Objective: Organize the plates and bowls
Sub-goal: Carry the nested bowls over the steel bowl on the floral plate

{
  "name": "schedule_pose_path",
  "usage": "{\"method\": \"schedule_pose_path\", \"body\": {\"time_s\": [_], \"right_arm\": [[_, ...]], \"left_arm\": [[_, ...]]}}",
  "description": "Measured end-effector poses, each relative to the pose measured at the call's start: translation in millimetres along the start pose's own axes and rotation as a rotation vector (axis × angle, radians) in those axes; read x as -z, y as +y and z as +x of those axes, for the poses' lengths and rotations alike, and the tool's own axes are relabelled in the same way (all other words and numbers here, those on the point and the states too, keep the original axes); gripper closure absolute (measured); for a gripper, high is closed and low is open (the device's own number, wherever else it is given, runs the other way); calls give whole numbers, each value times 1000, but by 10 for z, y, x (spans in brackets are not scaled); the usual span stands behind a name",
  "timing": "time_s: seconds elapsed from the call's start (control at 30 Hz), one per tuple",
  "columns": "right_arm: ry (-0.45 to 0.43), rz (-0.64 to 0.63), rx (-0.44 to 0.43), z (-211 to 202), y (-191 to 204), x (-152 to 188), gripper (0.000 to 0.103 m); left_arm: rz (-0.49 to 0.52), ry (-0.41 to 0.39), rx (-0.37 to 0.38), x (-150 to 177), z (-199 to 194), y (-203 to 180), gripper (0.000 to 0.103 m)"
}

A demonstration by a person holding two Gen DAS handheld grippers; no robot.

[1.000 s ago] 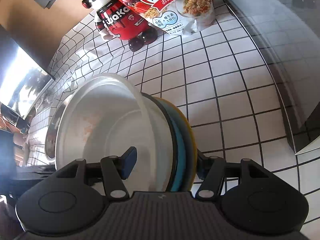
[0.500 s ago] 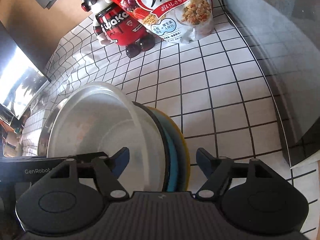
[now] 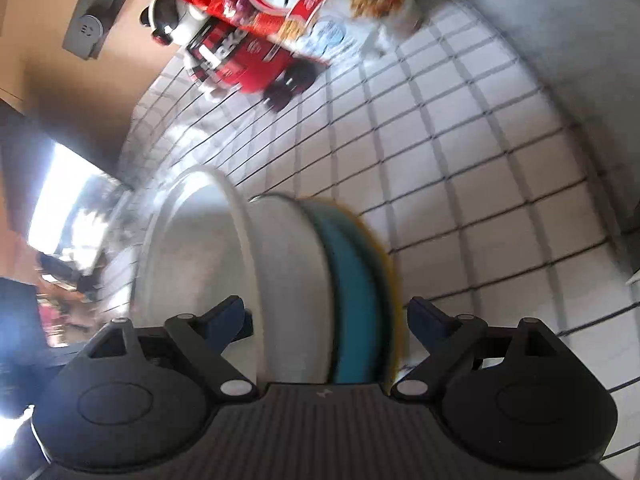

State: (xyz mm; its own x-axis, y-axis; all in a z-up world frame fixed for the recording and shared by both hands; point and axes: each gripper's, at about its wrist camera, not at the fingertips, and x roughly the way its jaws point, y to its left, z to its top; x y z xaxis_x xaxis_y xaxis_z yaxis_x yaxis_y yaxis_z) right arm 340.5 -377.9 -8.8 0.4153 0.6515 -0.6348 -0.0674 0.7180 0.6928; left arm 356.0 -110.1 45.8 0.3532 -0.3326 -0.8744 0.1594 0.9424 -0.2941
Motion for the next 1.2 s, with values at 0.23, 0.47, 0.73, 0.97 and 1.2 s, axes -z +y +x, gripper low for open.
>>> {"method": "schedule_pose_path", "body": {"time_s": [0.23, 0.47, 0.73, 0.97, 1.2], "right_arm": [[-46, -62, 57, -49, 100, -1, 18], [-104, -244, 220, -75, 295, 19, 42], [-63, -170, 192, -77, 44, -42, 50], [-70, -196, 207, -84, 93, -8, 50], [-54, -232, 255, -91, 168, -13, 50]], "left_arm": [[-5, 31, 8, -15, 15, 29, 71], [10, 45, 11, -27, 18, 40, 71], [58, 47, 9, -30, -57, -31, 71], [35, 45, -4, -55, -35, 7, 63], [139, -62, -73, 84, -157, -109, 57]]}}
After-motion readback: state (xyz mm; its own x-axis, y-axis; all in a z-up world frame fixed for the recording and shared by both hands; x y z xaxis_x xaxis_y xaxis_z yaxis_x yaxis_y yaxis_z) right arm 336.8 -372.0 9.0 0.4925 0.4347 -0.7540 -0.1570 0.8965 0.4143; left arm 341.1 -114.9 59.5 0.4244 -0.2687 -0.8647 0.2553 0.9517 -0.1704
